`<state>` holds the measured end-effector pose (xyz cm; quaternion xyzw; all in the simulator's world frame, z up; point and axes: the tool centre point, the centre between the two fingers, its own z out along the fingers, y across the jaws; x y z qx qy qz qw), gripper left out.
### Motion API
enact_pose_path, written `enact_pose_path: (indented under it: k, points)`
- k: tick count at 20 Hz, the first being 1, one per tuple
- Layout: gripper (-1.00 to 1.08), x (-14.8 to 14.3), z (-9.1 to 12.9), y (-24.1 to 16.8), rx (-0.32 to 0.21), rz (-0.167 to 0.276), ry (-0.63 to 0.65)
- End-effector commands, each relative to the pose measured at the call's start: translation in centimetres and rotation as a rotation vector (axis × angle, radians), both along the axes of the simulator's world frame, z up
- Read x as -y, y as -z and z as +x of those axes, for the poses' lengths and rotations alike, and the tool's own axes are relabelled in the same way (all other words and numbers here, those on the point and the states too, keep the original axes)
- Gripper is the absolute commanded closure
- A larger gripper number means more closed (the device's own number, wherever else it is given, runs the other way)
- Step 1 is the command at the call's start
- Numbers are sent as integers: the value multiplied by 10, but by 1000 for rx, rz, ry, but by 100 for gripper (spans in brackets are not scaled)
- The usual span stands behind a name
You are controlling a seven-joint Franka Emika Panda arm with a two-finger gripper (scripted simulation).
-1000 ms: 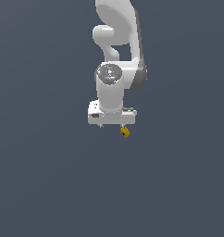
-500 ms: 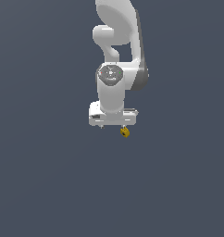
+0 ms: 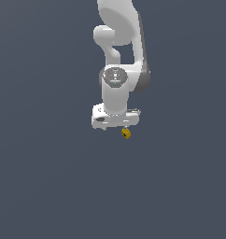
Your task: Pick up the object and move it to a goal position.
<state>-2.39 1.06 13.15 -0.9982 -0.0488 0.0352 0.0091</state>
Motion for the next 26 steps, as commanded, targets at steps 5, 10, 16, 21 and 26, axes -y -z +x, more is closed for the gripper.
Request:
enact_pose_path:
  k: [5, 10, 16, 21, 26]
  points:
    - [-92, -13, -7, 14, 16, 0, -152]
    - [-92, -28, -16, 30, 33, 1, -324]
    - [-92, -46, -28, 45, 53, 5, -518]
    - [-92, -56, -35, 54, 65, 8, -628]
    - [-92, -62, -39, 58, 72, 10, -691]
